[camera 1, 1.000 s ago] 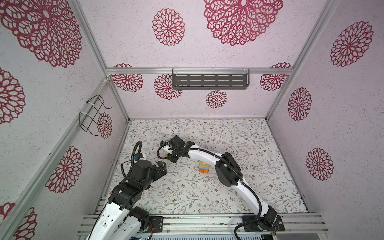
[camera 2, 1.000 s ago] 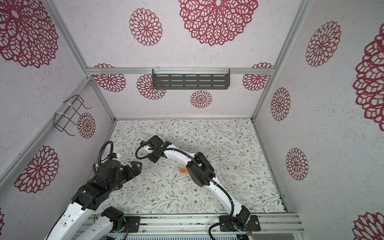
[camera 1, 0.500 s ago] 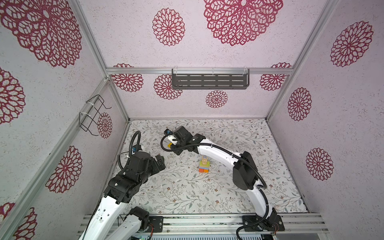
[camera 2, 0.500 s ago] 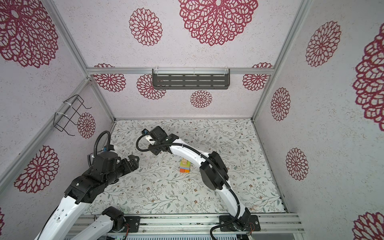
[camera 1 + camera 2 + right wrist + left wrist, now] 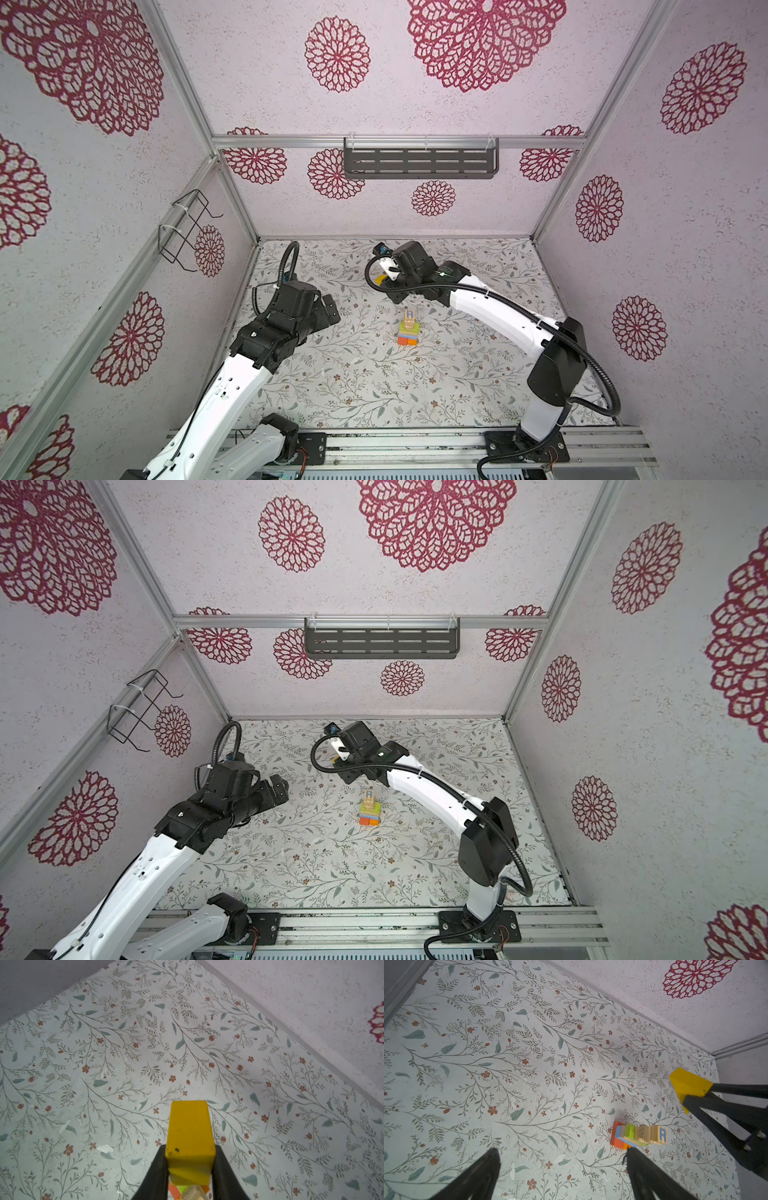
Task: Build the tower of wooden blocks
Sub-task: 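Carry the yellow block with the right gripper over the stack top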
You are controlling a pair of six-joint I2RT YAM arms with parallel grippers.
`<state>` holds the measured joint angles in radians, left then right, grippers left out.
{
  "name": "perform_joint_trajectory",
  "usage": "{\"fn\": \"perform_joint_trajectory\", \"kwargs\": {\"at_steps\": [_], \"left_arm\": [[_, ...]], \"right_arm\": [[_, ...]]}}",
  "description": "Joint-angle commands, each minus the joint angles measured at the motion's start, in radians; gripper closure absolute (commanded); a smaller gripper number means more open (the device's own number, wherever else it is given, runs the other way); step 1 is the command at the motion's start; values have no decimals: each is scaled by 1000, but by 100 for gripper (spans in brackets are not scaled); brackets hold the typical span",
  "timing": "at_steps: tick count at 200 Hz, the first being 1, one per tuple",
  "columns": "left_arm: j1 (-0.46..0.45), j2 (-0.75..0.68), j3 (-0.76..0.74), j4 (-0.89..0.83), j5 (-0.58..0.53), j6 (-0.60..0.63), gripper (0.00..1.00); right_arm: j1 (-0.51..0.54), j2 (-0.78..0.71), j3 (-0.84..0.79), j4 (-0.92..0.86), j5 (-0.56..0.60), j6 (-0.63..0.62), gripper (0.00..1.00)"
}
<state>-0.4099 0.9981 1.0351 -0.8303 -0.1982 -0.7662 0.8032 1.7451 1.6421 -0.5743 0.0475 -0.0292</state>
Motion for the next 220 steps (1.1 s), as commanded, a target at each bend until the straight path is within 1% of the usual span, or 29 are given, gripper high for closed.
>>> {"fn": "perform_joint_trajectory", "kwargs": {"at_steps": [1, 53, 78, 143, 187, 220], "left_arm": [[6, 34, 2, 103, 55, 0, 3], [6, 140, -23, 200, 92, -14, 3], [6, 162, -41, 233, 100, -21, 3], [6, 213, -51, 273, 133, -34, 3], [3, 225, -66, 282, 141, -47, 3], [-1, 223, -67, 283, 145, -50, 3]], "right_arm": [[-13, -89, -27, -50, -22, 27, 85], [-21, -177, -171, -41, -25, 65, 85], [-21, -207, -217, -35, -43, 69, 82], [-21, -218, -276, -24, -39, 95, 82], [-26, -233, -320, 14, -1, 189, 81], [-27, -225, -337, 27, 0, 197, 81]]}}
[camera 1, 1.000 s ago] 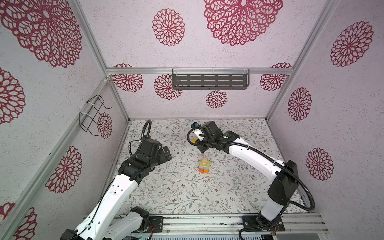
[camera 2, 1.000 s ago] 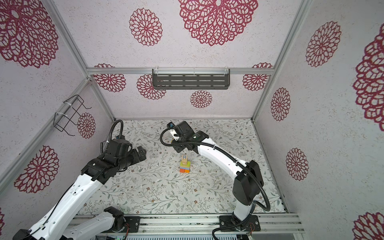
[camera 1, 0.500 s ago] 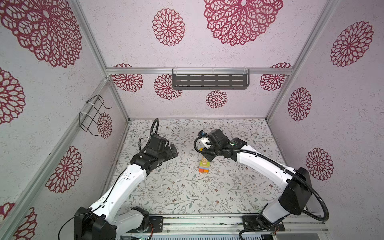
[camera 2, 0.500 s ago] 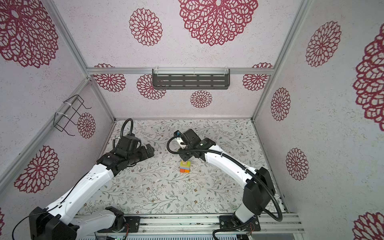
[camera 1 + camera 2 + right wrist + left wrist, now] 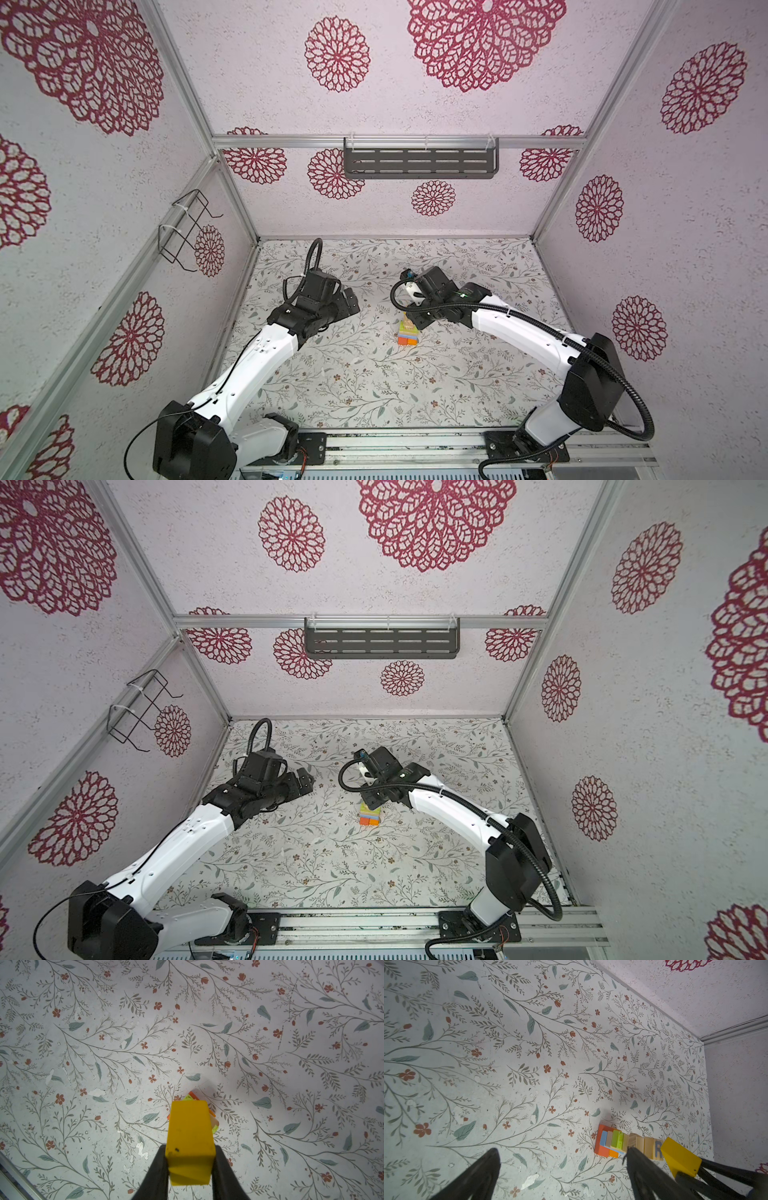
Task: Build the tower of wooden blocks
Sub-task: 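Carry the yellow block with the right gripper over the stack top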
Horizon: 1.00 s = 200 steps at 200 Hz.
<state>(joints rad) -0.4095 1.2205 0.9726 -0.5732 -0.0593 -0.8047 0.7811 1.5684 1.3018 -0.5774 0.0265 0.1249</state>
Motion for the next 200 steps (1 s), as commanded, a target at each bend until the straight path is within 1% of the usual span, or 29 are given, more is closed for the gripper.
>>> {"fn": "perform_joint_trajectory", "kwargs": {"at_steps": [1, 80, 200], "left_arm": [[-1, 1, -4, 26, 7, -12, 3], [-3, 1, -8, 22, 1, -9, 3], [-2, -5, 0, 13, -12, 5, 3]], "right_arm": [[-5, -48, 4, 30, 20, 43, 81], [-9, -28, 5, 33, 35, 37, 81], [-16, 10, 9, 35, 18, 33, 81]]}}
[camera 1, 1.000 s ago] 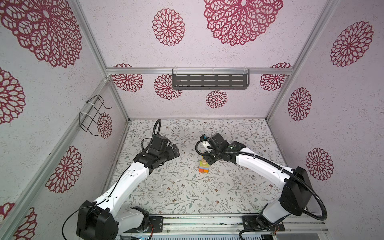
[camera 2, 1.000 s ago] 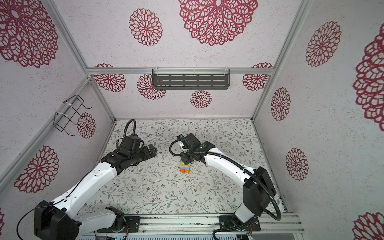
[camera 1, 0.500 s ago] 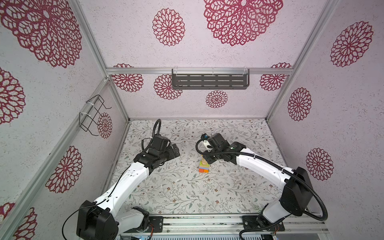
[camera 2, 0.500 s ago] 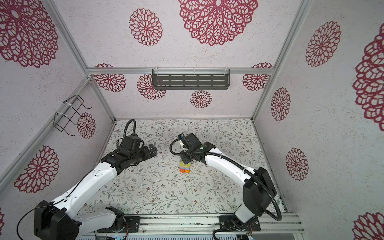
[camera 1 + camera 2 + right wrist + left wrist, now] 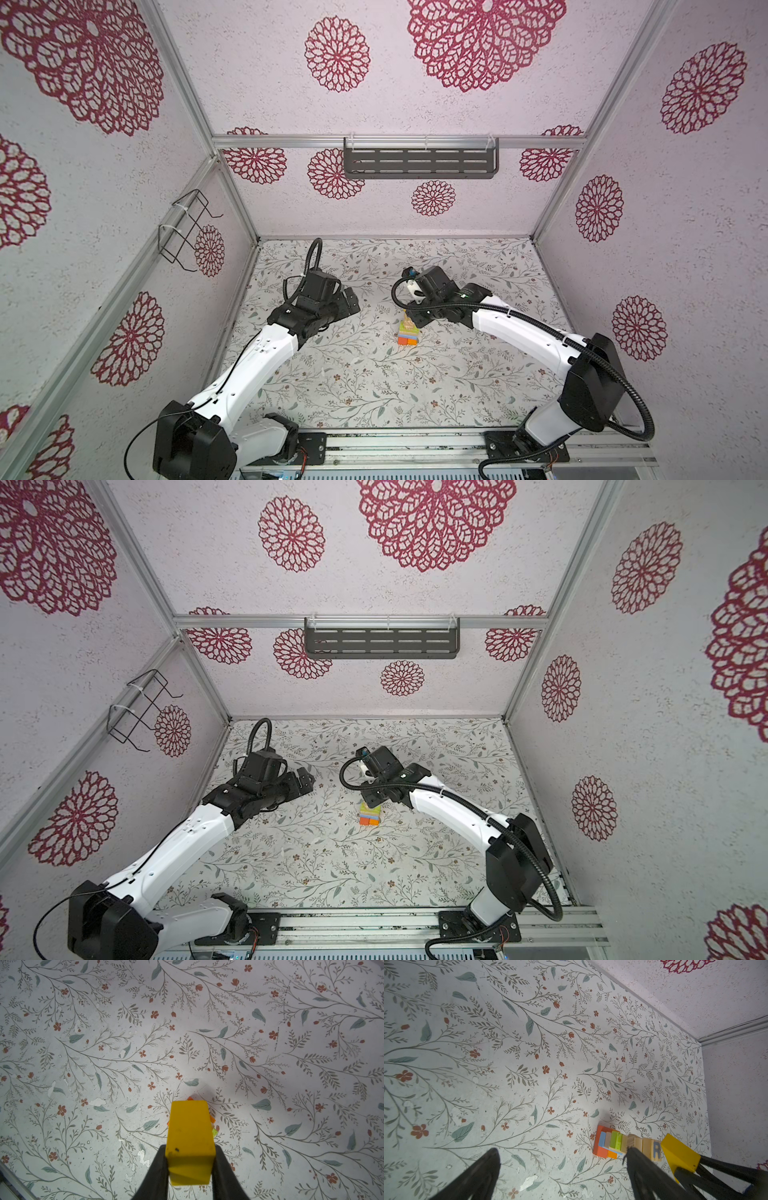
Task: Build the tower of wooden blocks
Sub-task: 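Carry the yellow block with the right gripper over the stack top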
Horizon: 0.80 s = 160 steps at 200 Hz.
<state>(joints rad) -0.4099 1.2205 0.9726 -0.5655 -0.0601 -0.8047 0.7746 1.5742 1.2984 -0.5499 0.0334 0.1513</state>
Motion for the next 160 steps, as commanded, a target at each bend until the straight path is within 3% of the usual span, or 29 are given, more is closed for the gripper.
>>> {"fn": "perform_joint_trajectory", "kwargs": {"at_steps": [1, 160], "left_arm": [[-2, -5, 0, 6, -12, 5, 3], [-2, -12, 0, -14, -28, 10, 3]], "right_arm": [[-9, 4, 12, 8, 10, 7, 81], [-18, 37, 31, 21, 8, 4, 81]]}}
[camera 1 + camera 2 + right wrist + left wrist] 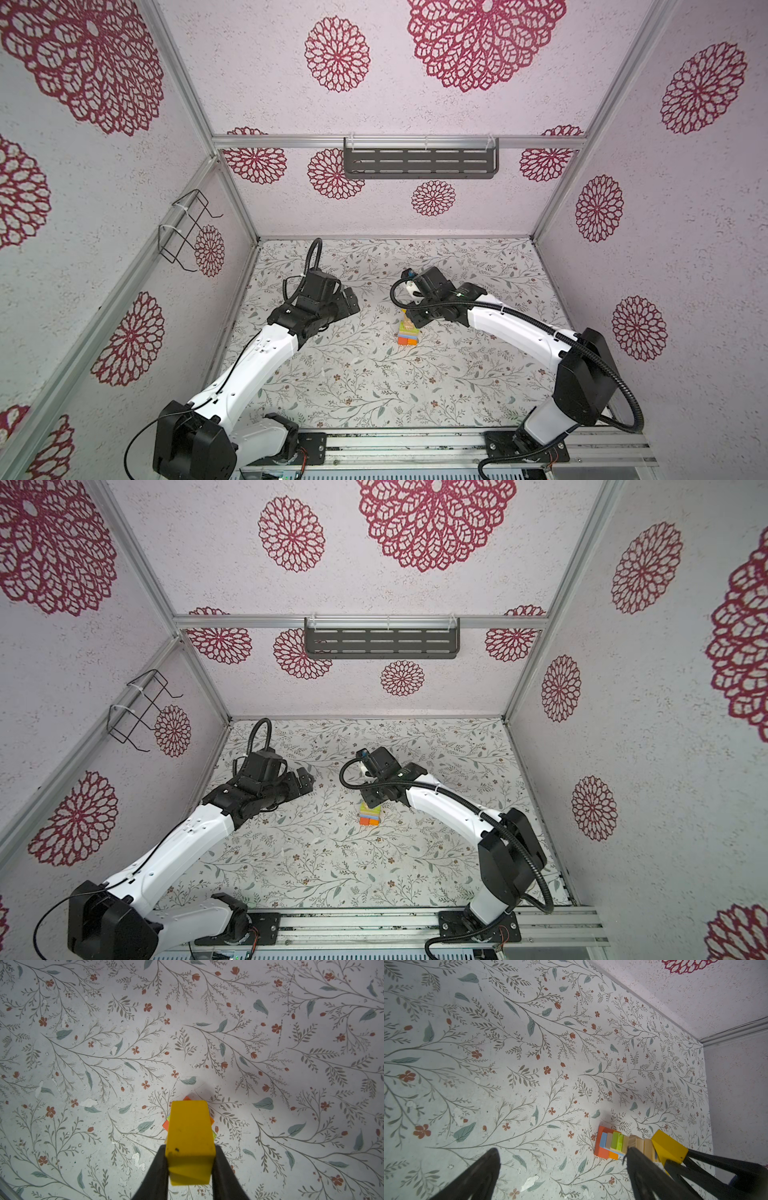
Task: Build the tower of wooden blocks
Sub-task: 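Carry the yellow block with the right gripper over the stack top, then lower the yellow block onto the stack and open the right gripper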
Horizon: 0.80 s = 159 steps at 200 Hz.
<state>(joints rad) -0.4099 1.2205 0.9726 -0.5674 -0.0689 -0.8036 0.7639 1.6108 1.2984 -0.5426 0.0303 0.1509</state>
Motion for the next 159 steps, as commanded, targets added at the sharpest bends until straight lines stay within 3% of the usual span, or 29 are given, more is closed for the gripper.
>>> {"fn": "perform_joint_trajectory", "kwargs": {"at_steps": [1, 120, 159], "left_arm": [[-2, -12, 0, -12, -19, 8, 3], [-1, -15, -5, -15, -26, 12, 3], [-2, -20, -5, -19, -30, 13, 3]], "right_arm": [[-8, 0, 31, 13, 10, 4, 81], [-8, 12, 36, 14, -6, 5, 74], [-8, 13, 41, 10, -1, 6, 65]]}}
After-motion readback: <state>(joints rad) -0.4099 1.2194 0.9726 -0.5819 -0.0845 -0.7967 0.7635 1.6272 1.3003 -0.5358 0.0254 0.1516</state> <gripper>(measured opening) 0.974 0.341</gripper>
